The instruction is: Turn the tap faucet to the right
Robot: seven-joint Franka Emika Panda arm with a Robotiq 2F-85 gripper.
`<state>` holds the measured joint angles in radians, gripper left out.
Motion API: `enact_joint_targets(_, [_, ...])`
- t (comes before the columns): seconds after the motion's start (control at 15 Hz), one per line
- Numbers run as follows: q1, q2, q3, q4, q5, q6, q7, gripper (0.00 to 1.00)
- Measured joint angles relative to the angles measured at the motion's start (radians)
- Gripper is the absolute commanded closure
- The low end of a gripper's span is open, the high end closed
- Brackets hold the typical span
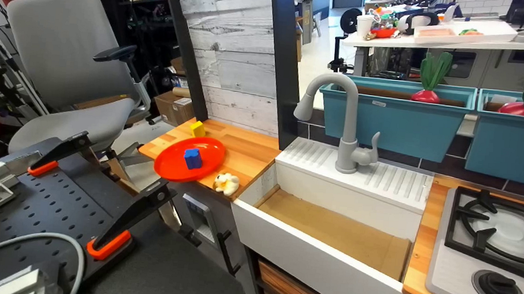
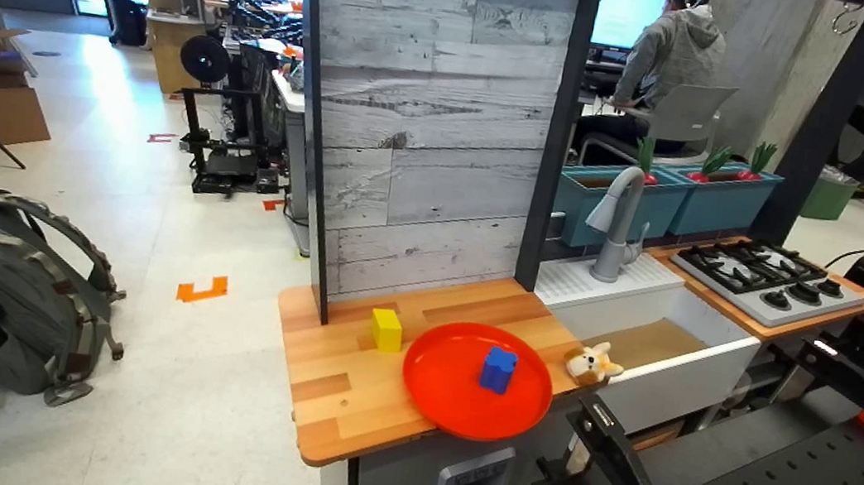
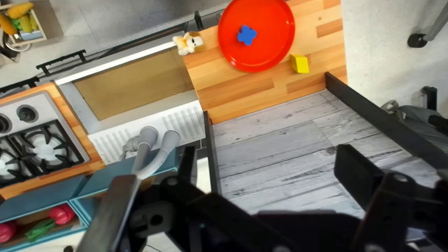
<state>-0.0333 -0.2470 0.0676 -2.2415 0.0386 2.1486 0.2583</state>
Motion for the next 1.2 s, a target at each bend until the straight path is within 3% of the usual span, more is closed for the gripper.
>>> enact_joint_targets(0.33, [-0.025,0.216,-0.083,0.067,0.047,0.138,-0.02,0.0])
enact_joint_targets(0.8, [-0.067,0.606,-0.111,0.319,0.321,0.2,-0.029,0.0])
enact_joint_targets(1.2, [-0.115,0.733,-0.112,0.432,0.356,0.202,-0.034,0.0])
